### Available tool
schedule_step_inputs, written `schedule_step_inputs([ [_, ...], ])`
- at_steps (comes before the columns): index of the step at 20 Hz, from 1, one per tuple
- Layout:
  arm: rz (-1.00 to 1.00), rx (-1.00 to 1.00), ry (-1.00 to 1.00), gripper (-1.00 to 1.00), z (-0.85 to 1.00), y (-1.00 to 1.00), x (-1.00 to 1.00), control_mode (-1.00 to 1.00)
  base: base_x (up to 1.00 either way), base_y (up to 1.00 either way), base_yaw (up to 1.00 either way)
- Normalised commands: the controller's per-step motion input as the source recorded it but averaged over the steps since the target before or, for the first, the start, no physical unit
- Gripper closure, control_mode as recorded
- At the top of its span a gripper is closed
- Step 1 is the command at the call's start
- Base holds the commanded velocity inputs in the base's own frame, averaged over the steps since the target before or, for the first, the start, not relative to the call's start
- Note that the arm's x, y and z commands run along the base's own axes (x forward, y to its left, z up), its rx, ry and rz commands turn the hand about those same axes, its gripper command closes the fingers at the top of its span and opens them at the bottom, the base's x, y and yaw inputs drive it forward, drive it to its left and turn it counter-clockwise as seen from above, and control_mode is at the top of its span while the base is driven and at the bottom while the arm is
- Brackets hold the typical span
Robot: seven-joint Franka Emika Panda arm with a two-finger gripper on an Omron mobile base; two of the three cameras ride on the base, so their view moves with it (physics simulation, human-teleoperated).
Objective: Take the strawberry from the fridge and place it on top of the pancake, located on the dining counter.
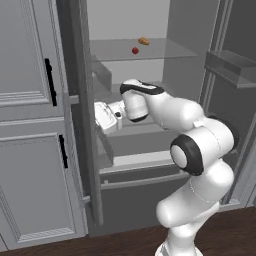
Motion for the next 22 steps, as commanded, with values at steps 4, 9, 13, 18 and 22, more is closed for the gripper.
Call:
schedule_step_inputs([
  [4, -0.04, 0.00, -0.04, -1.00, -0.04, 0.69, -0.16, -1.00, 0.00, 0.00, 0.00],
  [9, -0.11, 0.00, -0.02, -1.00, 0.00, -0.11, 0.00, -1.00, 0.00, 0.00, 0.00],
  [13, -0.17, 0.00, -0.02, -1.00, -0.06, -0.96, 0.01, -1.00, 0.00, 0.00, 0.00],
  [18, 0.00, 0.00, -0.08, -1.00, 0.31, -1.00, 0.00, -1.00, 0.00, 0.00, 0.00],
  [22, 0.00, -0.07, 0.00, -1.00, 0.04, -1.00, 0.66, -1.00, 0.00, 0.00, 0.00],
])
